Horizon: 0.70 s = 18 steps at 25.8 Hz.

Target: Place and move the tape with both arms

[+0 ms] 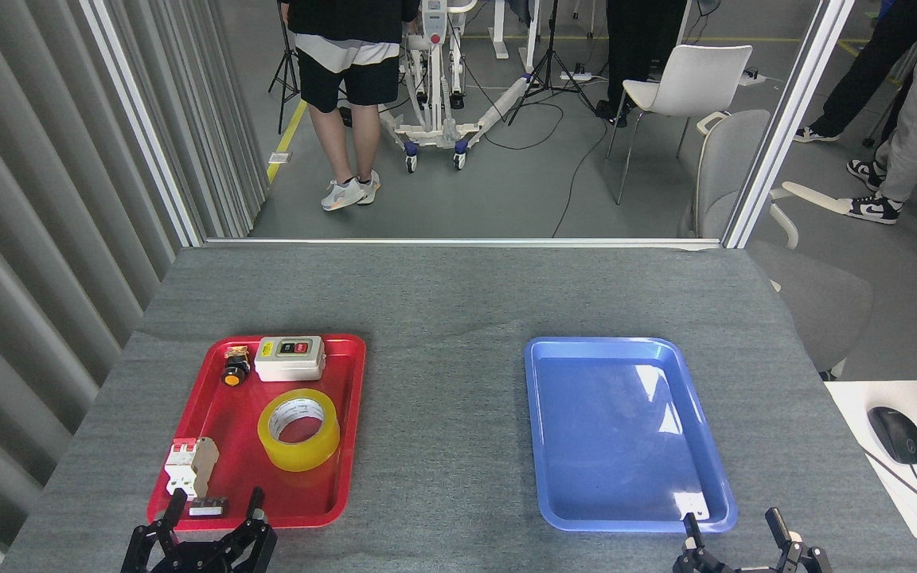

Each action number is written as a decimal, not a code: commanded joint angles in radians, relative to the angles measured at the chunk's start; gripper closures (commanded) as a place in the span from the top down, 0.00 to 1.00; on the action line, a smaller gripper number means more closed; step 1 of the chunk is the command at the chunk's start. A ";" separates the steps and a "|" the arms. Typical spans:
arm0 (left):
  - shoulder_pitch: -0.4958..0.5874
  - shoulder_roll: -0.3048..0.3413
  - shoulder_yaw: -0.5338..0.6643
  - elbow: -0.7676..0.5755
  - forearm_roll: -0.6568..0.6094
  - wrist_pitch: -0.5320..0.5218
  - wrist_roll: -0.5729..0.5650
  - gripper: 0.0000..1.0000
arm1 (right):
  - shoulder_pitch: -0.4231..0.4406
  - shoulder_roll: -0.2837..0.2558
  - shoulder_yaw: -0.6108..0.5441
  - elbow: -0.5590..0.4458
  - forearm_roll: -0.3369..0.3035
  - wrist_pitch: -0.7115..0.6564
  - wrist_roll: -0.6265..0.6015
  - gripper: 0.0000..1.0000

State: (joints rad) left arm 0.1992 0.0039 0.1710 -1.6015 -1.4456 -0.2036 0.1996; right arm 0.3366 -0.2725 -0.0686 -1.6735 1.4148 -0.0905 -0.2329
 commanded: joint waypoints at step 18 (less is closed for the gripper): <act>-0.195 0.100 -0.130 0.032 0.189 -0.002 -0.016 1.00 | -0.007 -0.001 0.009 0.006 0.000 0.005 -0.003 1.00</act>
State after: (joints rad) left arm 0.0695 0.0990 0.0888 -1.5748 -1.3226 -0.2099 0.1904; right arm 0.3317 -0.2702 -0.0598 -1.6686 1.4140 -0.0897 -0.2397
